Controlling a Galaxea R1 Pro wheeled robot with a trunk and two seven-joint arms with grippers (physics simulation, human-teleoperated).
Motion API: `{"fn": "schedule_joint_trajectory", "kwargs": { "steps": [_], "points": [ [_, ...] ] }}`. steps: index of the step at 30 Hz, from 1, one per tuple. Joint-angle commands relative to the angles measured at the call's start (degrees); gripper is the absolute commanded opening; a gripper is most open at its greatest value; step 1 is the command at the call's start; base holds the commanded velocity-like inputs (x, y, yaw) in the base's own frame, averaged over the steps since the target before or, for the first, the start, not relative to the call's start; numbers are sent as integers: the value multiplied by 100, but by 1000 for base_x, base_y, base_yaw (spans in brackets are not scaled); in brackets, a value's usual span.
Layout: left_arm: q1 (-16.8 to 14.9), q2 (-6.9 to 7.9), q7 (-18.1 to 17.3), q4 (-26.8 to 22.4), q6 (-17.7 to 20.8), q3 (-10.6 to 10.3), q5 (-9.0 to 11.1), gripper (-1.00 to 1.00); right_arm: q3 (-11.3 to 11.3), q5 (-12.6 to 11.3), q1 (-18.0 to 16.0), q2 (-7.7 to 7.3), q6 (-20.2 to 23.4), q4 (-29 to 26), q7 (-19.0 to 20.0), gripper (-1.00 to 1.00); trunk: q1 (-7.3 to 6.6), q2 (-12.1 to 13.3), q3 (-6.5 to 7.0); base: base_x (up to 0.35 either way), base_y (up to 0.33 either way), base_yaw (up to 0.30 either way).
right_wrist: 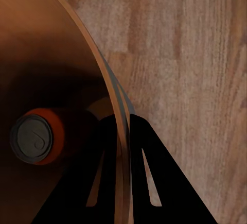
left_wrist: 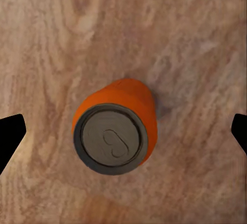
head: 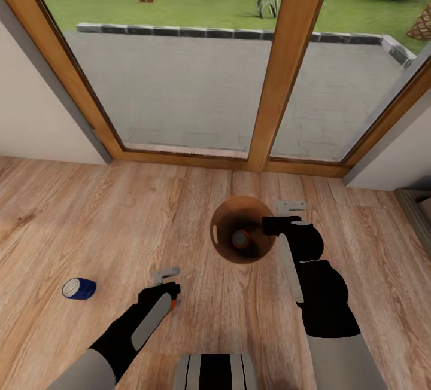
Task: Put the three can of soda from the living room inside the tash can in the kitchen.
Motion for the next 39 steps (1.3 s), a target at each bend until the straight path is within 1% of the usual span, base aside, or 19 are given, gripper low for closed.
{"fn": "schedule_joint_trajectory", "kwargs": {
  "steps": [1, 3, 5, 6, 8, 9, 10, 14, 17, 18, 21, 23, 28, 39],
  "points": [
    [-33, -17, -39, 153, -55, 0, -27, 100, 0, -28, -3, 1, 0, -3, 25, -100, -1, 0, 1, 0, 0, 0],
    [-49, -40, -72, 239, -215, -1, -39, 100, 5, -28, -3, 1, 0, -2, 25, -100, -1, 0, 1, 0, 0, 0],
    [-71, -47, -141, 290, -270, -1, -42, 100, 5, -28, -1, 1, 0, -4, 25, -100, -1, 0, 1, 0, 0, 0],
    [-127, -57, -235, 404, -306, 0, -44, 100, 6, -28, -3, 1, 0, -4, 25, -100, -1, 0, 1, 0, 0, 0],
    [-208, -75, -305, 598, -366, 0, -45, 100, 6, -28, -3, 1, 0, -5, 25, -100, -1, 0, 1, 0, 0, 0],
    [-298, -121, -352, 907, -546, -4, -46, 100, 3, -28, 0, 1, 0, -5, 25, -100, -1, 0, 1, 0, 0, 0],
    [-328, -139, -367, 1066, -630, -6, -46, 100, 2, -28, 0, 1, 0, -5, 25, -100, -1, 0, 1, 0, 0, 0],
    [-369, -167, -426, 1390, -769, -8, -46, 100, 3, -28, -2, 1, 0, -4, 25, -100, -1, 0, 1, 0, 0, 0],
    [-376, -172, -495, 1460, -794, -9, -62, 100, 2, -28, -2, 1, 0, -4, 25, -100, -1, 0, 1, 0, 0, 0],
    [-378, -173, -525, 1520, -808, -9, -113, 100, -1, -28, -2, 1, 0, -3, 25, -100, -1, 0, 1, 0, 0, 0],
    [-380, -184, -588, 1679, -911, -9, -165, 100, -1, -28, -2, 1, 0, -2, 25, -100, -1, 0, 1, 0, 0, 0],
    [-380, -189, -684, 1770, -997, -9, -178, 100, 2, -28, 0, 1, 0, -3, 25, -100, -1, 0, 1, 0, 0, 0],
    [-380, -196, -837, 1847, -1057, -9, -185, 100, 6, -28, -2, 1, 0, -1, 25, -100, -1, 0, 1, 0, 0, 0],
    [-380, -200, -888, 1908, -1209, -9, -189, 100, 6, -28, 1, 1, 0, 0, 25, -100, -1, 0, 1, 0, 0, 0]
  ]
}}
